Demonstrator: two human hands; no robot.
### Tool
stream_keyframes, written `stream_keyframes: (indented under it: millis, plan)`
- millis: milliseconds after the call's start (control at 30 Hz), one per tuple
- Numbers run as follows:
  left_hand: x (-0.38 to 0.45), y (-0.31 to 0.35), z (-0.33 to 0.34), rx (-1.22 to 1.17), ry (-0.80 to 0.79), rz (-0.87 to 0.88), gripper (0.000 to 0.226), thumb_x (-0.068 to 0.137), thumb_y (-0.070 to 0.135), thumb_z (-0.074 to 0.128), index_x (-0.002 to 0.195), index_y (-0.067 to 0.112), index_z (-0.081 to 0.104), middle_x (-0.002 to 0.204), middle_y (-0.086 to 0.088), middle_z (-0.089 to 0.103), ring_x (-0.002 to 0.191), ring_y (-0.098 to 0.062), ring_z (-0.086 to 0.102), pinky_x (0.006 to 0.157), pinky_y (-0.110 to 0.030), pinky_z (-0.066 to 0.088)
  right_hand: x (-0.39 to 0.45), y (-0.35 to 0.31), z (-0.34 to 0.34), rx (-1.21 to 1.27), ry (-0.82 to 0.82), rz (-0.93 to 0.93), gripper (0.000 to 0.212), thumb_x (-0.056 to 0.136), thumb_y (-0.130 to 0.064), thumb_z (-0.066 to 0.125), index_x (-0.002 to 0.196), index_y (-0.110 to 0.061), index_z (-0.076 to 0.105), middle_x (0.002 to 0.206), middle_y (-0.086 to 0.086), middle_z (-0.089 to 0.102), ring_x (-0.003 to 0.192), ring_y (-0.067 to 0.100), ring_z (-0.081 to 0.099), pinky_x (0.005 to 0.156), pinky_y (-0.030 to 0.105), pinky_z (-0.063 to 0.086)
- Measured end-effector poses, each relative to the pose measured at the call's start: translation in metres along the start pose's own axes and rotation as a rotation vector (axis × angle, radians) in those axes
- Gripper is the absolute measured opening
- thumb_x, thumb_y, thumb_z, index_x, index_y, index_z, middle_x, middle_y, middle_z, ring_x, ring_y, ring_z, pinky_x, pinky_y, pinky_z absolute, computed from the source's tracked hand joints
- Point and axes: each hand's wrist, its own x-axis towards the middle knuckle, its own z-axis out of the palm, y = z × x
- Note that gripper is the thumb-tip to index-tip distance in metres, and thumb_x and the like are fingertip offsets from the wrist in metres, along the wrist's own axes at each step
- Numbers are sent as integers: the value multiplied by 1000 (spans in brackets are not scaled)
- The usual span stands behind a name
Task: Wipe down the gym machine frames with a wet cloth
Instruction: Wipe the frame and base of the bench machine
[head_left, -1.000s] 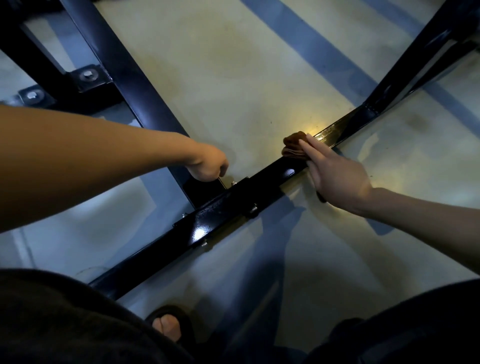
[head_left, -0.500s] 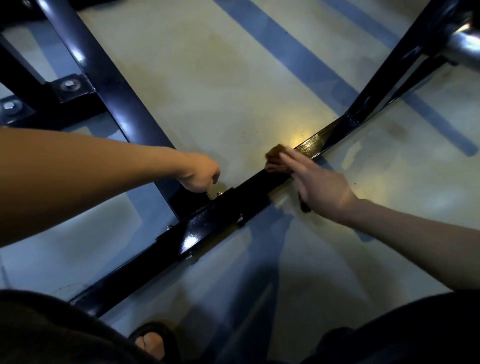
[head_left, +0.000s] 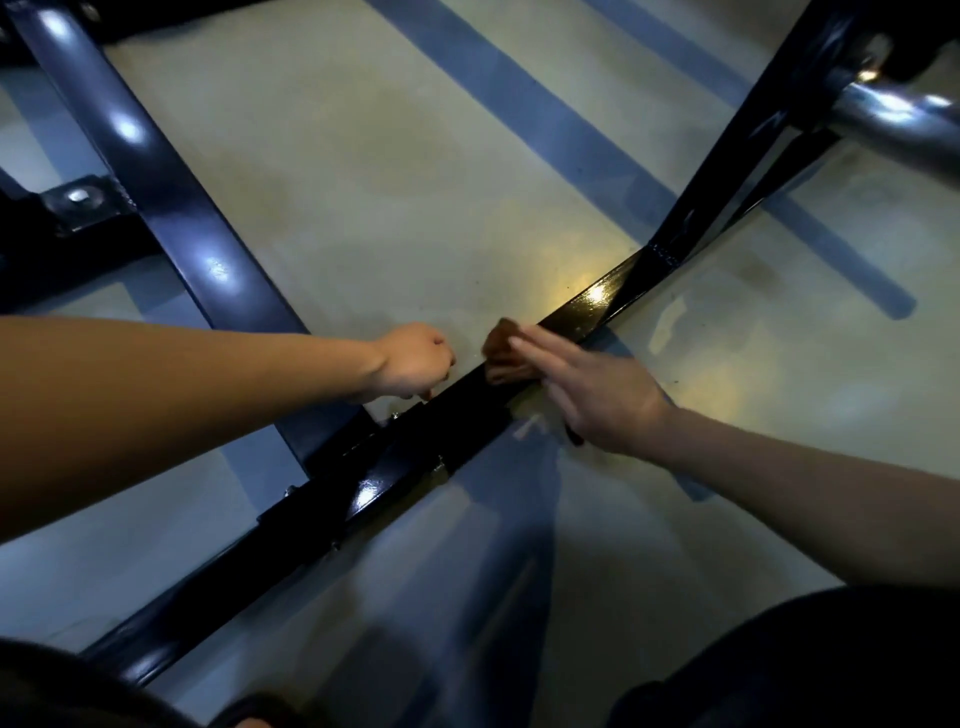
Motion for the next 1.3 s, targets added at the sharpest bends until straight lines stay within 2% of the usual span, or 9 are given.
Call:
stream_keyframes:
  millis: [133,200,367,467,600,700,867,1067,1300]
  plan:
    - [-6,-4,4,-128,-60,-24,27,109,28,36,105,15,59,100,-14,57,70,-23,48,59,-26,34,14,72,-15,130,200,547,55,108,-27,41,162,-32,30,171,-11,23,128,36,60,94,49,53]
    - [-4,-1,6,-108,-85,-5,30,111,37,32,105,20,56,100,-13,52,80,-24,46,62,-29,35,22,73,-17,157,226,643,52,109,-29,38,161,-26,34,170,-6,25,136,35,54,103,50,49]
    - [9,18,16,-129,-27,32,44,110,40,29,102,13,63,101,-13,61,83,-23,53,76,-33,41,15,15,-2,182,225,255,51,108,-32,46,159,-31,40,167,-15,30,123,25,64,86,41,57]
    - [14,25,24,-66,38,63,51,111,39,31,109,4,68,106,-11,67,91,-23,59,82,-31,42,12,48,-4,82,206,39,51,106,-33,50,157,-33,43,164,-16,37,117,22,68,74,35,57]
    - [15,21,34,22,31,166,45,109,46,38,87,13,59,83,0,59,82,-20,55,76,-32,41,20,124,-21,126,243,430,50,109,-30,45,158,-34,38,165,-9,36,135,29,55,103,46,49]
    - [9,15,34,89,-38,142,40,96,55,61,119,23,62,110,4,65,101,-17,62,91,-29,47,22,137,-18,179,254,507,50,110,-29,42,159,-30,37,168,-8,32,143,27,47,112,45,42]
    - [-13,26,25,263,8,126,53,95,54,64,134,18,59,132,-5,64,118,-26,61,93,-27,44,11,72,2,184,287,580,53,109,-33,39,161,-27,33,171,-9,24,128,34,60,93,48,54]
    - [-78,-2,-9,476,32,10,40,103,32,41,139,18,52,143,-12,46,128,-36,47,105,-47,45,-2,-42,5,302,15,228,59,108,-32,43,164,-26,25,173,-13,8,128,28,60,83,41,55]
    - [-137,-106,-15,400,243,-92,28,105,39,42,113,14,51,118,-16,53,104,-38,57,92,-47,48,-10,-155,36,209,115,-136,58,102,-33,42,158,-21,41,170,-5,28,63,36,68,52,39,55]
